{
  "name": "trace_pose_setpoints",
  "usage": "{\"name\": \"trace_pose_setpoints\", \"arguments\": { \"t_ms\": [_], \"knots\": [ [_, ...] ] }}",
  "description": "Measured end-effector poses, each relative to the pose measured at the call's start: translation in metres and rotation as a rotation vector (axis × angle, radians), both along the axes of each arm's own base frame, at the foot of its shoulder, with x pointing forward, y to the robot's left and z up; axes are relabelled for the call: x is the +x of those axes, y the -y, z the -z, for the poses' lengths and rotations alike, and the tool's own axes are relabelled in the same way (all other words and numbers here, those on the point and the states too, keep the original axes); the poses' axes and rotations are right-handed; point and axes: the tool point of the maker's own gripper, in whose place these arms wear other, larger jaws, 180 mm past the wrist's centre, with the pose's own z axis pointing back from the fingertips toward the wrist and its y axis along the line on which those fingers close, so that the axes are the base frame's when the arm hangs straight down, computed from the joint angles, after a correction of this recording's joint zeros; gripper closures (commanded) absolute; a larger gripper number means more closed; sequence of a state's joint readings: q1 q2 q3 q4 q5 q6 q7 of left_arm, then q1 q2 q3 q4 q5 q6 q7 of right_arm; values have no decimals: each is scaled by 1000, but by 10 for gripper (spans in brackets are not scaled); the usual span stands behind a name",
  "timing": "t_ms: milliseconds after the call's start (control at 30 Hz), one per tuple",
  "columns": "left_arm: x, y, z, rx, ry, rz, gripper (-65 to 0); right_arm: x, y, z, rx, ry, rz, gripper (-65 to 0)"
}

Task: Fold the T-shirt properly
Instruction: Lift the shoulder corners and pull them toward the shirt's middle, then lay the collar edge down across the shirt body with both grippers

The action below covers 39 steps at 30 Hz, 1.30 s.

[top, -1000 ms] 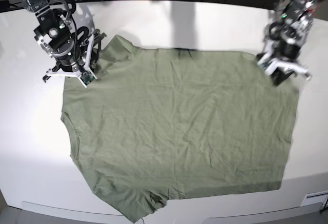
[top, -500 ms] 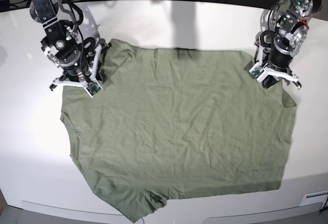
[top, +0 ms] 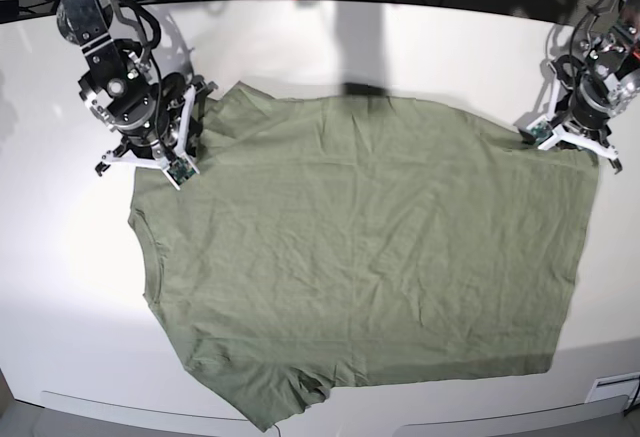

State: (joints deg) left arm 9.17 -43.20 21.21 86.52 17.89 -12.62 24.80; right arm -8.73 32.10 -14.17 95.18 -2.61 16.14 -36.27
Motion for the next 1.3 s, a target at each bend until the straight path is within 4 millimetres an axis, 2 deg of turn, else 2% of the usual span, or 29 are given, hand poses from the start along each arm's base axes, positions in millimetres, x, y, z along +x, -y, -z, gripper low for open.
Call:
{"name": "trace_pose_setpoints", "arguments": {
  "t_ms": [100, 233, 433, 600, 733, 800, 867, 1033, 1133, 1300],
  "knots": [
    [0, 1, 1, -4, -1, -1, 0, 1, -4, -1, 31, -3, 7, 0],
    [5, 1, -2, -6, 9, -8, 0, 19, -7, -13, 55, 33, 12, 0],
    [30, -4, -19, 5, 54, -38, 0, 46, -13, -33, 100, 86, 23, 0],
    [58, 3, -38, -66, 111, -71, 0, 73, -40, -52, 177, 158, 23, 0],
    [68, 5, -45, -76, 134, -72, 0, 86, -58, -63, 224, 199, 21, 0],
    [73, 3, -48, -75, 144, -79, 0, 93, -62, -65, 237, 205, 25, 0],
    [79, 0, -49, -79, 151, -93, 0, 102, -58, -63, 213, 210, 37, 0],
    [84, -2, -31, -113, 136, -142, 0, 123, -42, -50, 194, 208, 76, 0],
    [99, 0, -32, -142, 185, -205, 0, 132, -42, -43, 199, 181, 75, 0],
    [122, 3, -35, -171, 221, -247, 0, 152, -40, -45, 206, 180, 83, 0]
  ]
}}
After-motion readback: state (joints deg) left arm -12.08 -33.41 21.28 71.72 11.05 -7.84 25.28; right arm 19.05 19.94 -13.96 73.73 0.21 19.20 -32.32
